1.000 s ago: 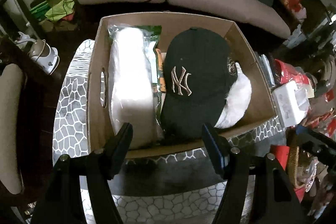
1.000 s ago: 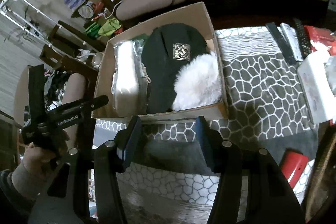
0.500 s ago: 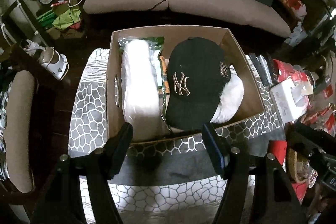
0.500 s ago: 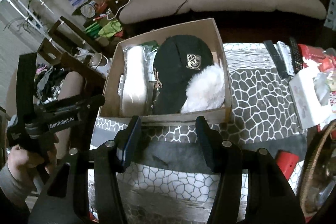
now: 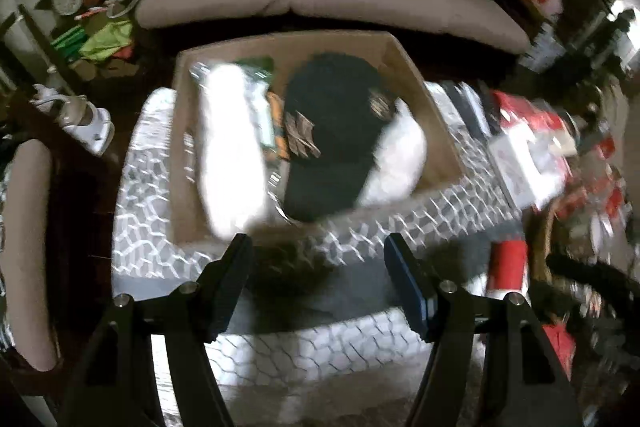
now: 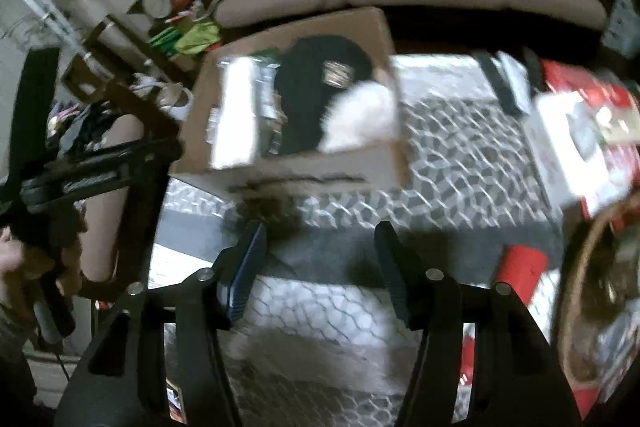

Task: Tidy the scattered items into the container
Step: 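Move both grippers away from the box toward the red bottle, then grasp the red-and-white DREAME bottle with the left gripper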

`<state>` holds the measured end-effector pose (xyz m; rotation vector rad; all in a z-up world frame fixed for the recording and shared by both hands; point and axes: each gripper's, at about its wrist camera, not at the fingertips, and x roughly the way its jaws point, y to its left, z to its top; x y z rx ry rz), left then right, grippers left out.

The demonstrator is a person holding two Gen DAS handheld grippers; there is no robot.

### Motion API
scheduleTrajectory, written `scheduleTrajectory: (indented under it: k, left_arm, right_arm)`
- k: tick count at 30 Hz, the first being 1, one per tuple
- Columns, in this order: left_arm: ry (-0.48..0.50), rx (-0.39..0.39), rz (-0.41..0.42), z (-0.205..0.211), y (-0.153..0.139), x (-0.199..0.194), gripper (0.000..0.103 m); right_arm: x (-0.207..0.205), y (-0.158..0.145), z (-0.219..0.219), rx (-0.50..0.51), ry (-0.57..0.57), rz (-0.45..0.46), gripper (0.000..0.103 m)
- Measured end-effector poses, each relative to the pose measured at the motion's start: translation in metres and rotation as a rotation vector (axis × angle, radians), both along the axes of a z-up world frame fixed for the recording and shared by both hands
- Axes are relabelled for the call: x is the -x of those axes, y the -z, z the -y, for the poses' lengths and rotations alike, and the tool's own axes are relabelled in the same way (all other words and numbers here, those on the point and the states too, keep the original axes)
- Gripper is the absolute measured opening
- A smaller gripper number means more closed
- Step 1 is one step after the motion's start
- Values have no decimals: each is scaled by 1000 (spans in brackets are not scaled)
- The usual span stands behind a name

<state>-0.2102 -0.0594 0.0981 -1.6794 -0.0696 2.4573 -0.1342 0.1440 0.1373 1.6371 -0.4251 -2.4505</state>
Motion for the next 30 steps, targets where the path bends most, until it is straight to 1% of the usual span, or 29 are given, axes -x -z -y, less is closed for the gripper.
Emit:
scheduleTrajectory:
  k: [1, 2, 3, 4, 6, 9, 11, 13, 15, 17, 20, 23, 26, 27, 29, 30]
  left_arm:
    - [22, -23, 9, -8, 6, -10, 68]
    - [48, -51, 28, -18, 15, -21, 70]
    - [72, -77, 53, -28, 24, -30, 71]
    - [94, -103, 81, -40, 36, -41, 72]
    - [115, -140, 139, -62, 57, -57, 72]
    - [156, -187, 260, -108, 97, -84, 72]
    - [204, -197, 313, -140, 118, -99, 72]
    - [258, -174, 336, -171, 132, -111, 72]
    - [303, -135, 324, -199, 142, -118, 72]
    - [331, -91, 288, -223, 148, -122, 72]
    - [331, -40, 254, -250, 163, -121, 72]
    - [306, -46, 234, -264, 176, -118, 72]
    - [301, -43, 250, -281, 195, -117, 72]
    - [303, -49, 256, -286, 200, -117, 79]
    - [309, -75, 243, -295, 204, -119, 81]
    - [315, -72, 235, -301, 205, -120, 81]
  right_arm:
    - [-8, 4, -15, 3, 30, 12, 69]
    - [-17, 8, -32, 0, 68, 23, 73]
    - [-28, 14, -53, 2, 114, 36, 80]
    - [-37, 21, -73, 9, 154, 52, 81]
    - [-51, 38, -116, 34, 241, 119, 81]
    - [-60, 60, -174, 109, 353, 183, 81]
    - [-59, 73, -197, 137, 381, 232, 81]
    - [-54, 88, -210, 145, 374, 268, 81]
    - [-44, 106, -215, 140, 345, 307, 81]
    - [-34, 128, -217, 114, 324, 357, 81]
    - [-22, 161, -219, 90, 315, 432, 81]
    - [-11, 188, -224, 102, 317, 486, 81]
    - [-1, 210, -226, 87, 303, 536, 81]
    - [3, 218, -226, 86, 294, 550, 81]
    - [8, 228, -226, 98, 283, 561, 81]
    - [10, 233, -227, 97, 280, 567, 82]
